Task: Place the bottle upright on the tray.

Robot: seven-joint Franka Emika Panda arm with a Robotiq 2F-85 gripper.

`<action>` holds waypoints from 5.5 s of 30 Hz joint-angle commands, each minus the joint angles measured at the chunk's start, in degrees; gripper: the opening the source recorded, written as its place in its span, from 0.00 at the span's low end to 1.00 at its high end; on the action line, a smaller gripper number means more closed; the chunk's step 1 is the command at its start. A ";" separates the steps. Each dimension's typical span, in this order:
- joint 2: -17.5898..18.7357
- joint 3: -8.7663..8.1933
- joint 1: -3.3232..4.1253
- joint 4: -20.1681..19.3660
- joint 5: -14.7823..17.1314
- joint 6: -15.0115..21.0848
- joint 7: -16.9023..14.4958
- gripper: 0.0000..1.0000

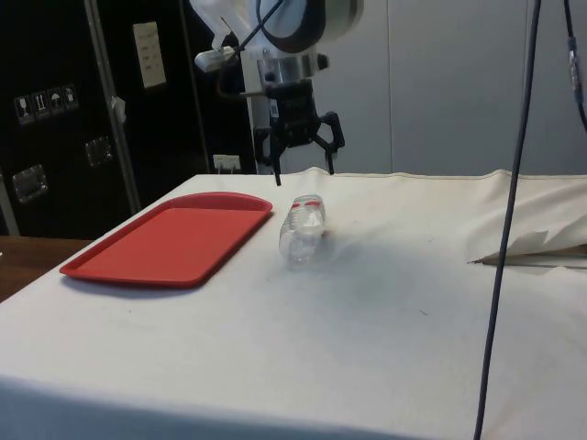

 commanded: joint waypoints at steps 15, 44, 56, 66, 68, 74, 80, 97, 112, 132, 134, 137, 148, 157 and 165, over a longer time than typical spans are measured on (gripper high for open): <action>2.98 -0.34 -0.52 1.38 3.50 0.29 1.20 1.00; 8.25 -0.80 -1.89 5.16 17.07 -2.46 -5.73 1.00; 9.00 -2.06 -2.58 6.65 22.17 -6.19 -9.85 1.00; 10.20 -4.35 -2.18 8.42 24.06 -8.82 -12.09 1.00; 10.83 -4.24 -2.98 9.40 25.61 -10.20 -13.52 1.00; 12.20 -5.90 -2.58 10.89 27.22 -11.97 -15.07 1.00; 14.32 -6.76 -3.55 13.52 30.25 -15.24 -17.76 1.00; 20.51 -9.91 -4.13 19.65 36.38 -21.72 -21.66 1.00; 22.23 -11.29 -3.78 21.08 38.85 -24.24 -23.09 1.00; 25.44 -11.12 -4.18 21.89 42.69 -26.41 -25.95 1.00; 25.95 -11.23 -4.13 22.17 43.32 -26.93 -26.30 1.00; 26.24 -11.29 -4.07 22.23 43.66 -27.10 -26.41 1.00; 26.30 -11.57 -3.55 22.06 43.77 -27.10 -26.30 1.00; 26.30 -11.63 -3.50 22.06 43.72 -27.10 -26.36 0.88; 26.36 -11.75 -3.44 22.12 43.72 -27.27 -26.36 0.39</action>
